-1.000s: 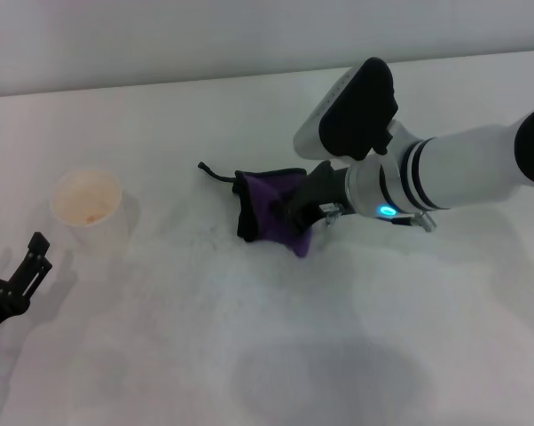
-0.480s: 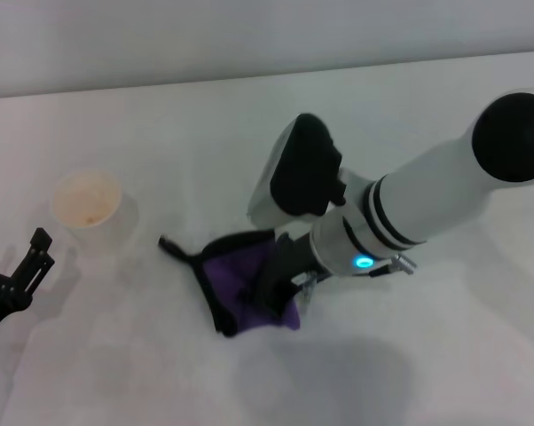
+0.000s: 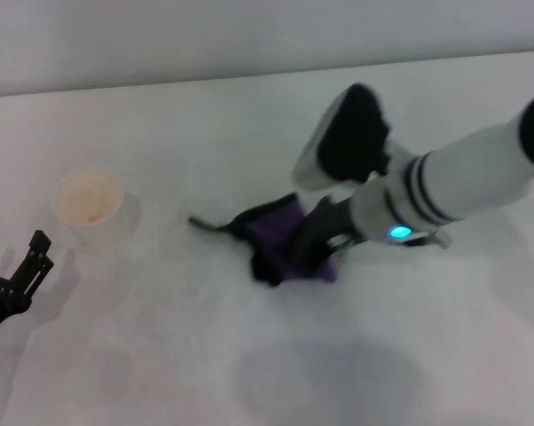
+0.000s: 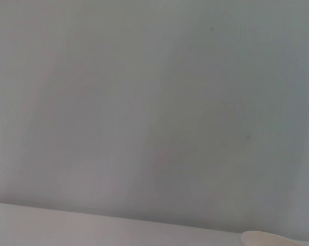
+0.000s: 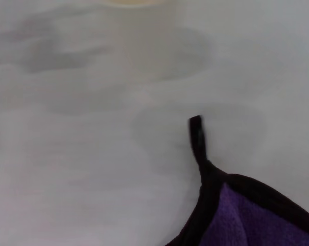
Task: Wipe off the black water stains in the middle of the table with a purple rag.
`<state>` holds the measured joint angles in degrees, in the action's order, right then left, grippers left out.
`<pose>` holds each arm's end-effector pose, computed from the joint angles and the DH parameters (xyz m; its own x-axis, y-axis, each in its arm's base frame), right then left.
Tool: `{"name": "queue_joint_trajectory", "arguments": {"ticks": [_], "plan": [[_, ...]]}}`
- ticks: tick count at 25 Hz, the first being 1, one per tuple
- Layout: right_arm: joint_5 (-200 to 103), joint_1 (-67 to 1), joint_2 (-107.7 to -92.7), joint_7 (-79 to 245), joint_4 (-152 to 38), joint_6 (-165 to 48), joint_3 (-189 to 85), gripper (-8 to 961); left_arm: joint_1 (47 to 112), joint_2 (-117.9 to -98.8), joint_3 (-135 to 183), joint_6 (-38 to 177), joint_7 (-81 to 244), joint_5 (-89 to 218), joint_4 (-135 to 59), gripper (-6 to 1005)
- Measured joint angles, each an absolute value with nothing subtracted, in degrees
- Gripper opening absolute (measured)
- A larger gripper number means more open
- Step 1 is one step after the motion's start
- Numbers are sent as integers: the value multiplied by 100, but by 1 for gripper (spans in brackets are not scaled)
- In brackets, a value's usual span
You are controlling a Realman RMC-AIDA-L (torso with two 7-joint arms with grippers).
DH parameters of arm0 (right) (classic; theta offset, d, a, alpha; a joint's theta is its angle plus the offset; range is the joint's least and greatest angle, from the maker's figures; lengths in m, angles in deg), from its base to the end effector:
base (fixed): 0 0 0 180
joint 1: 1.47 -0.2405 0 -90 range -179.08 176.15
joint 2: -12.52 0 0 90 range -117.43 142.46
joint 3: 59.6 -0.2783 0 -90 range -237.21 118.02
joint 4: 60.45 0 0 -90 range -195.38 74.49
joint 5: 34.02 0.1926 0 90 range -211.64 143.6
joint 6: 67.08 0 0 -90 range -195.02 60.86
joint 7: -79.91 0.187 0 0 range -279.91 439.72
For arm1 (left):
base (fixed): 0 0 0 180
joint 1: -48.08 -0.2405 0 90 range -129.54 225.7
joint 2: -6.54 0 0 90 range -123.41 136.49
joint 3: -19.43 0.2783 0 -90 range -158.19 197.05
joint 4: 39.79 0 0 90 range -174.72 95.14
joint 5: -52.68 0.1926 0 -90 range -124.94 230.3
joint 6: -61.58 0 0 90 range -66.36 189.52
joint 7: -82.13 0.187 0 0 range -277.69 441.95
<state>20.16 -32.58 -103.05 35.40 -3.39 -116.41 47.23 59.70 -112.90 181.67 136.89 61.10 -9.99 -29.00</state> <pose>0.2457 0.3540 -0.1399 0.8724 -0.4806 0.0893 -0.4188 -0.8291 -0.3704 -0.3523 0.2681 -0.0668 0.5447 0.1357 0.8276 0.8254 -0.2616 -0.5003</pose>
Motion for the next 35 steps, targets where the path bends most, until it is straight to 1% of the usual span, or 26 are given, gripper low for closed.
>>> {"name": "queue_joint_trajectory", "arguments": {"ticks": [6,12,25,30,35], "plan": [[1713,-3003,-10266,3282,-295,-11807,3965,63,5970,-11290,18167,13690,6107,-998,-2898,887],[1758,-2842,-10272,3091,-134,-12173,3577,66,5979,-11290,18167,13690,6116,-998,-2899,888],[2129,-2753,-10314,2425,48,-12255,3718,71,5976,-11290,18167,13749,6096,-1050,-2899,887],[2270,-2696,-10301,2334,91,-12154,3669,245,5977,-11290,18167,13756,6093,-1059,-2898,887],[2421,-2623,-10282,2325,346,-12219,3378,361,5967,-11282,18167,13765,6094,-1076,-2899,887]]}}
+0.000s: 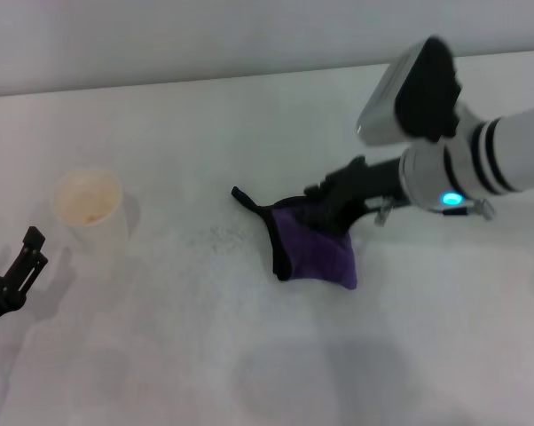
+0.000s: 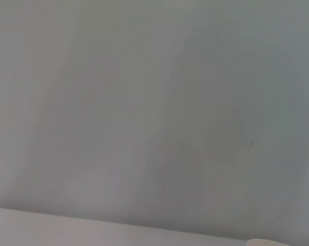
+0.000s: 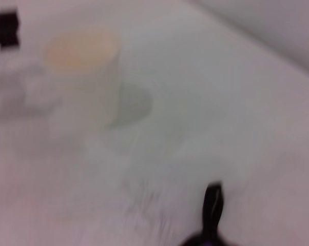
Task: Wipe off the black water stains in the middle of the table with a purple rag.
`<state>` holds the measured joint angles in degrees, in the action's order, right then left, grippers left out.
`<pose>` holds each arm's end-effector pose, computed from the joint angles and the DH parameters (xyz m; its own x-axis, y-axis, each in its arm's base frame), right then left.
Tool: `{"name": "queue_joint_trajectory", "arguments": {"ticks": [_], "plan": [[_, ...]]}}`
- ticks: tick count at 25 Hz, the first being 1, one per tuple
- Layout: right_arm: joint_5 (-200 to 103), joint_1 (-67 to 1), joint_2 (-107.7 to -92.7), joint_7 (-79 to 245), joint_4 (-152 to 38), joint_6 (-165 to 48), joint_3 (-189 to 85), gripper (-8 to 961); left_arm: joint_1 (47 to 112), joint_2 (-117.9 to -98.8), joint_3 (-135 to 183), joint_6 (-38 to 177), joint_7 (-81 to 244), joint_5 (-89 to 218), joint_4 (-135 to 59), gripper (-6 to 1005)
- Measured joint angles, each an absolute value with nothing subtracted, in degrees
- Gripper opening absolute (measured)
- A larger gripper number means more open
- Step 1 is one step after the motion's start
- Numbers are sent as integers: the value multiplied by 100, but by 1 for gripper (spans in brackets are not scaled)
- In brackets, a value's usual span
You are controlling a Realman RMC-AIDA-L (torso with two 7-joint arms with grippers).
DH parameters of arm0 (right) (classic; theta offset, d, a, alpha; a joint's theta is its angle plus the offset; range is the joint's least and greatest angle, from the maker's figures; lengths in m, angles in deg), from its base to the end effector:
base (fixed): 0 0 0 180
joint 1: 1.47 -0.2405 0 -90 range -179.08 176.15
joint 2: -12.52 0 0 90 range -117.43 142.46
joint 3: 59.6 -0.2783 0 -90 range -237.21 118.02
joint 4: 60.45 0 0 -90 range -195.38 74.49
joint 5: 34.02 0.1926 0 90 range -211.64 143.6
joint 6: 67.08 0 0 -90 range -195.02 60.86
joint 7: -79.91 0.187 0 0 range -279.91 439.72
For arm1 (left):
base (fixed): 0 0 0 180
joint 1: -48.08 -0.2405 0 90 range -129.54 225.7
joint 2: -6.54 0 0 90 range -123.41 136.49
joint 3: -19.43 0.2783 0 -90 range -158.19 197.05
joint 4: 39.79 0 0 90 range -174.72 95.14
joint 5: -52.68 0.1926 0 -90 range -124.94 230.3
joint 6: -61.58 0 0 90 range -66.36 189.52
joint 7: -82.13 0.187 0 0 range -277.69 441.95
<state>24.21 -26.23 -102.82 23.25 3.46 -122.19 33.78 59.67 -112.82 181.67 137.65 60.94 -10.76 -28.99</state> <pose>0.2457 0.3616 -0.0961 0.8939 -0.4450 -0.0540 -0.4294 -0.8155 -0.3880 -0.3522 0.2687 -0.0629 0.5380 0.1210 0.8342 0.8293 -0.2532 -0.4981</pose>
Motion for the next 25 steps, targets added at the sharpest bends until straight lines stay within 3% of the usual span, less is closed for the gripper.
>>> {"name": "queue_joint_trajectory", "arguments": {"ticks": [8,18,25], "plan": [[4348,-2399,-10264,1272,129,-12456,1979,391,5963,-11281,18167,13771,6106,-1078,-2921,888],[8158,-2354,-10268,-3481,-3144,-13950,-80,453,5947,-11281,18167,13907,6085,-1192,-2945,888],[9609,-2385,-10294,-6389,-4902,-13760,-571,496,5941,-11272,18168,13927,6083,-1248,-2960,887]]}}
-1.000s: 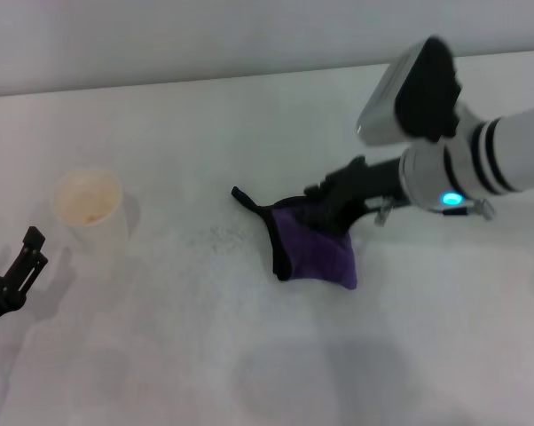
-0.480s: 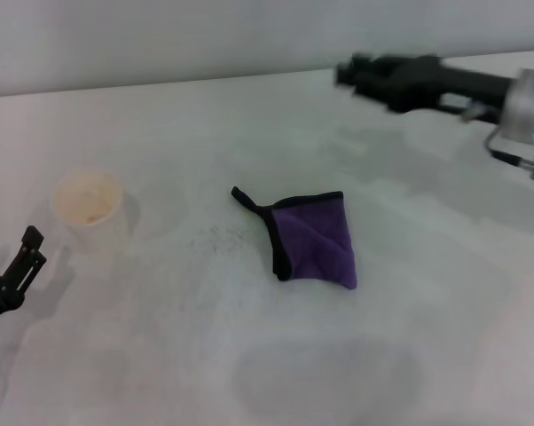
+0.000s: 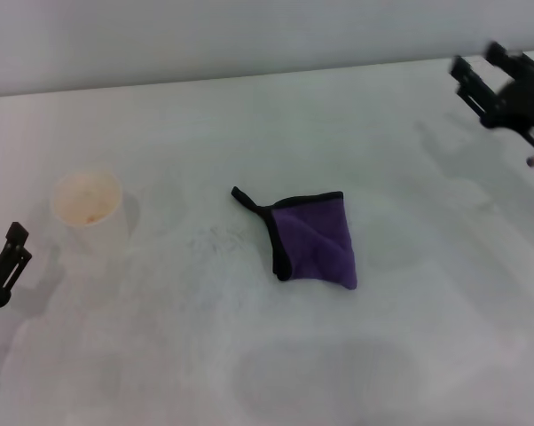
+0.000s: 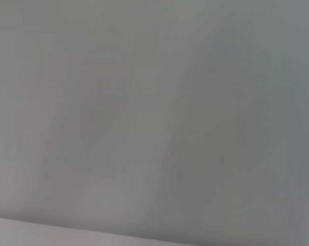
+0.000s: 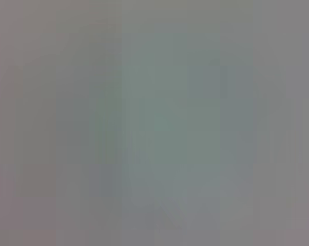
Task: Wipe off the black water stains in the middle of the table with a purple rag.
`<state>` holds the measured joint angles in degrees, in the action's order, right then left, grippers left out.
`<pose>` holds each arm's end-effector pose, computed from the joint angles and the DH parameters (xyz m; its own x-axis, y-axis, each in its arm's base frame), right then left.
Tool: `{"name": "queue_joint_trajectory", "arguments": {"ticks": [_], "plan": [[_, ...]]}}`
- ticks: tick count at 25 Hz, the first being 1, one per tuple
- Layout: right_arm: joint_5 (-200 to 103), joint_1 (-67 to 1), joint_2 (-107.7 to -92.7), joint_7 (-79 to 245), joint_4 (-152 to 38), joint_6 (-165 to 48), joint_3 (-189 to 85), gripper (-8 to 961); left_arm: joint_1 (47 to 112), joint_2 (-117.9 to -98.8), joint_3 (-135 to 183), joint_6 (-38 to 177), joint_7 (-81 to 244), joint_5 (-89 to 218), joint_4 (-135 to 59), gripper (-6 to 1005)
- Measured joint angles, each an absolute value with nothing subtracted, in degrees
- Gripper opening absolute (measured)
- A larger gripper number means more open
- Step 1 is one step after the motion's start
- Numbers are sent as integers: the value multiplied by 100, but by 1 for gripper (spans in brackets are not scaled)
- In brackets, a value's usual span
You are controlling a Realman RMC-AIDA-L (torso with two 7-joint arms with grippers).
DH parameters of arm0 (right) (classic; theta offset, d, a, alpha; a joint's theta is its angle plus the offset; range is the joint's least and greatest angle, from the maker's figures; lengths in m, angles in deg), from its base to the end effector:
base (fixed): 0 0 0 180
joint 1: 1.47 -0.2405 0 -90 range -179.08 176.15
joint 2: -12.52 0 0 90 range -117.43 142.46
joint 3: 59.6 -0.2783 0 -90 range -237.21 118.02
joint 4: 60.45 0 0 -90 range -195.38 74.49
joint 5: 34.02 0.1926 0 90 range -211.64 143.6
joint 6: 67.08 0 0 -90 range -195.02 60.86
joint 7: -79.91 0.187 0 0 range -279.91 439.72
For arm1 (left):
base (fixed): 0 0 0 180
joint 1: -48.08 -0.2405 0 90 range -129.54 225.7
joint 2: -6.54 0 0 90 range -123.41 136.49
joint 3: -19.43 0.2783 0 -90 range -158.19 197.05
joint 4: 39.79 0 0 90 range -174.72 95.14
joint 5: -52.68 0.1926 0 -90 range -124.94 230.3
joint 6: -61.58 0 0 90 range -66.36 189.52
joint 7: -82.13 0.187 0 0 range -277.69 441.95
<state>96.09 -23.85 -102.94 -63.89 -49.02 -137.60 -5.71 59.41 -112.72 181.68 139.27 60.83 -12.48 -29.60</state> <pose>0.3368 0.3660 0.0109 0.6645 -0.0186 -0.7470 -0.6970 -0.3759 -0.6107 -0.3551 0.2685 -0.0536 0.5345 0.0908 0.8403 0.8323 -0.2295 -0.5046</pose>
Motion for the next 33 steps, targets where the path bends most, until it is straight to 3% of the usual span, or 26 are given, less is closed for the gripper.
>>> {"name": "queue_joint_trajectory", "arguments": {"ticks": [11,33], "plan": [[9925,-2277,-10288,-7870,-6175,-13929,-1762,874,5883,-11282,18168,13995,6077,-1561,-2954,888],[9920,-2268,-10288,-7770,-6414,-13417,-1788,874,5871,-11312,18180,14059,6144,-1656,-2898,887]]}}
